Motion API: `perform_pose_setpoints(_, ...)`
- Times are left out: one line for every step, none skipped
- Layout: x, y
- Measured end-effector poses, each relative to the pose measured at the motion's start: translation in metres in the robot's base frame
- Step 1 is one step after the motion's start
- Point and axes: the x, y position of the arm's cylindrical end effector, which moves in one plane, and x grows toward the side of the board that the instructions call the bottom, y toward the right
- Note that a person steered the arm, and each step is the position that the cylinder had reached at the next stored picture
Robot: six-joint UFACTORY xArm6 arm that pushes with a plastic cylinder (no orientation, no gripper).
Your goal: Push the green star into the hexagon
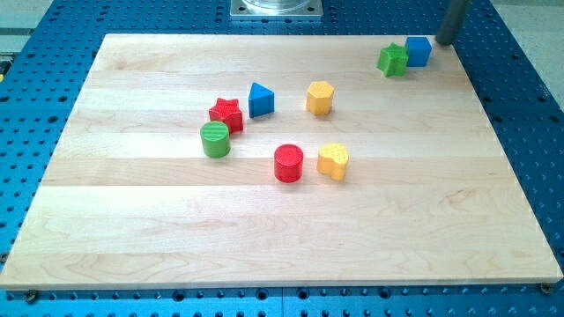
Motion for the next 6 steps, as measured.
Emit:
perform_pose_setpoints(-0.009,-0.059)
perform_pose_setpoints(0.031,-0.068)
perform_pose_setpoints(0.068,-0.067)
perform_pose_setpoints(0.110,-0.096)
perform_pose_setpoints(0.150,-0.194)
perform_pose_setpoints(0.131,-0.221)
